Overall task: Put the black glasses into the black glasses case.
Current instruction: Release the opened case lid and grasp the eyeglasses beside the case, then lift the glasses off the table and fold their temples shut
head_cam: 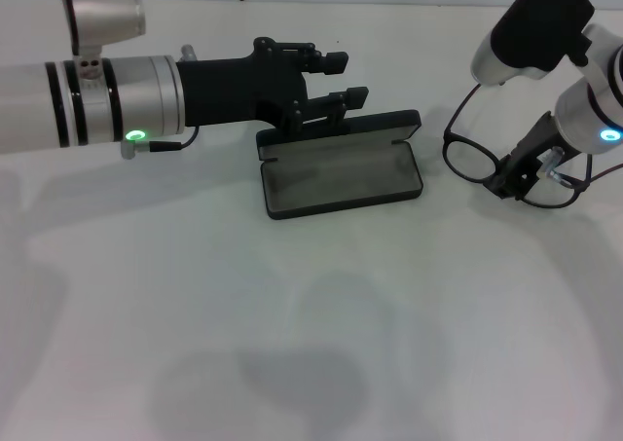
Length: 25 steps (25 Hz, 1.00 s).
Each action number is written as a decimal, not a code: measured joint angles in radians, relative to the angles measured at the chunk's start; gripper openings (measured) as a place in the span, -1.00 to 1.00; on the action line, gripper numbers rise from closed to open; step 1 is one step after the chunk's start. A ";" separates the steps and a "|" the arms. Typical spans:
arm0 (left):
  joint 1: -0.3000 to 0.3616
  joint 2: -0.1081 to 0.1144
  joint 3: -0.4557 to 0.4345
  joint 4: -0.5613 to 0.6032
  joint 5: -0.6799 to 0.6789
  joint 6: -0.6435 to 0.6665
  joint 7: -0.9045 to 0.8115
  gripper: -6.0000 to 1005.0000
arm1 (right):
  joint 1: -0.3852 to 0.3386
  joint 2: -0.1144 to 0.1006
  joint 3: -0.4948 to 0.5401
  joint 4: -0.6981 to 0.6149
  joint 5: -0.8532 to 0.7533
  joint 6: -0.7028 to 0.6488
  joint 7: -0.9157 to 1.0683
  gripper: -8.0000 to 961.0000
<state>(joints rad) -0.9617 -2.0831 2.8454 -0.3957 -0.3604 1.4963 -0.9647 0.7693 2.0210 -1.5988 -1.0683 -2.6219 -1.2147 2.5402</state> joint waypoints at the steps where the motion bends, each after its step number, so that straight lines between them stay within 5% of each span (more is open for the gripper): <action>1: 0.000 0.000 0.000 0.000 0.000 0.000 0.001 -0.04 | 0.001 0.000 0.000 0.002 0.000 0.000 0.000 -0.40; 4: 0.000 0.000 0.000 0.000 0.000 -0.001 0.003 -0.04 | 0.002 0.001 0.000 0.006 0.000 0.000 0.000 -0.40; 10: 0.000 0.000 0.000 0.001 -0.001 0.008 -0.006 -0.04 | -0.013 -0.003 0.009 -0.018 0.001 -0.010 0.000 -0.76; 14: 0.001 0.002 0.000 0.002 -0.004 0.020 -0.026 -0.04 | -0.048 -0.008 0.039 -0.088 0.002 -0.038 0.000 -0.76; 19: 0.014 0.005 0.000 0.001 -0.012 0.086 -0.017 -0.04 | -0.167 -0.007 0.111 -0.265 0.056 -0.058 -0.078 -0.76; 25: 0.046 0.007 0.000 0.010 -0.097 0.210 0.013 -0.04 | -0.291 0.003 0.130 -0.279 0.349 0.014 -0.452 -0.76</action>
<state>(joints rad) -0.9155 -2.0764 2.8455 -0.3858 -0.4575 1.7068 -0.9516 0.4783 2.0243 -1.4688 -1.3473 -2.2729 -1.2009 2.0885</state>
